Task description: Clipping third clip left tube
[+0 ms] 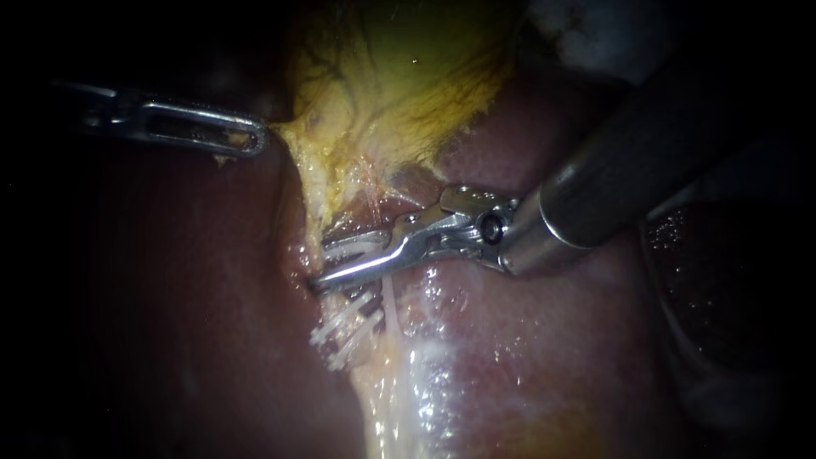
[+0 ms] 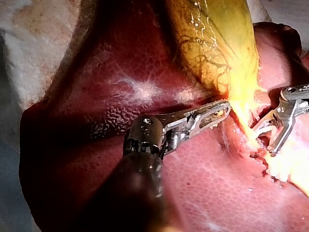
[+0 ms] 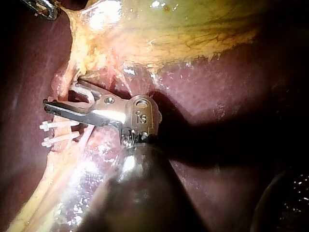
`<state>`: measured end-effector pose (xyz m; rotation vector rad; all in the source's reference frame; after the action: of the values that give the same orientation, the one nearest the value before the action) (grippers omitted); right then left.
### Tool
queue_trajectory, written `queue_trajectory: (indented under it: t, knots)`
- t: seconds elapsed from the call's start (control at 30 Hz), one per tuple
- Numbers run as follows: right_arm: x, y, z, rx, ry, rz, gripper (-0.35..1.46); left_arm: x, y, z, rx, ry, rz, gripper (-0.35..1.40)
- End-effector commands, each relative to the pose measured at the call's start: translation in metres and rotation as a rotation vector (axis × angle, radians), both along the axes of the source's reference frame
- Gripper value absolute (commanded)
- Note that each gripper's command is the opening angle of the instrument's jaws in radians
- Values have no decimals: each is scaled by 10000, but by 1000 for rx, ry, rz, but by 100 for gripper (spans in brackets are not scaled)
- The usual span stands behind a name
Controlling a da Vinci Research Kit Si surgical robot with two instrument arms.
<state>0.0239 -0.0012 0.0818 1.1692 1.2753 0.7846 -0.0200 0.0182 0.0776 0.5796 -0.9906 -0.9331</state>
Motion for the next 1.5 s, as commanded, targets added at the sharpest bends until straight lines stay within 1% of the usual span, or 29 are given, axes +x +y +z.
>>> queue_trajectory:
  t: [0.03,0.2,0.3,0.37,0.43,0.47,0.6,0.87,0.97,1.17,1.43,1.5]
  knots:
    - [0,0,0,0,0,0,52,0,0,0,0,0,0,-35]
    - [-2,-1,0,0,4,-1,53,0,0,0,0,0,0,-35]
    - [-9,-2,-1,-3,-7,-10,53,0,0,0,0,0,0,-35]
    - [-16,-2,-3,-14,-29,-26,53,0,0,0,0,0,0,-35]
    - [-24,-1,-5,-46,-57,-48,53,0,0,0,0,0,0,-35]
    - [-27,-1,-5,-49,-68,-52,53,0,0,0,0,0,0,-35]
    - [-39,-1,-6,-50,-69,-59,53,0,0,0,0,0,0,-35]
    - [-51,-2,-7,-53,-78,-72,53,0,-1,0,0,0,0,-35]
    - [-51,-3,-6,-56,-86,-77,53,0,-1,0,0,0,0,-35]
    - [-48,-8,0,-61,-83,-84,53,0,-1,0,0,0,0,-35]
    - [-34,-13,6,-65,-81,-98,53,0,-1,0,0,0,0,-35]
    - [-30,-13,6,-61,-68,-92,53,0,-1,0,0,0,0,-35]
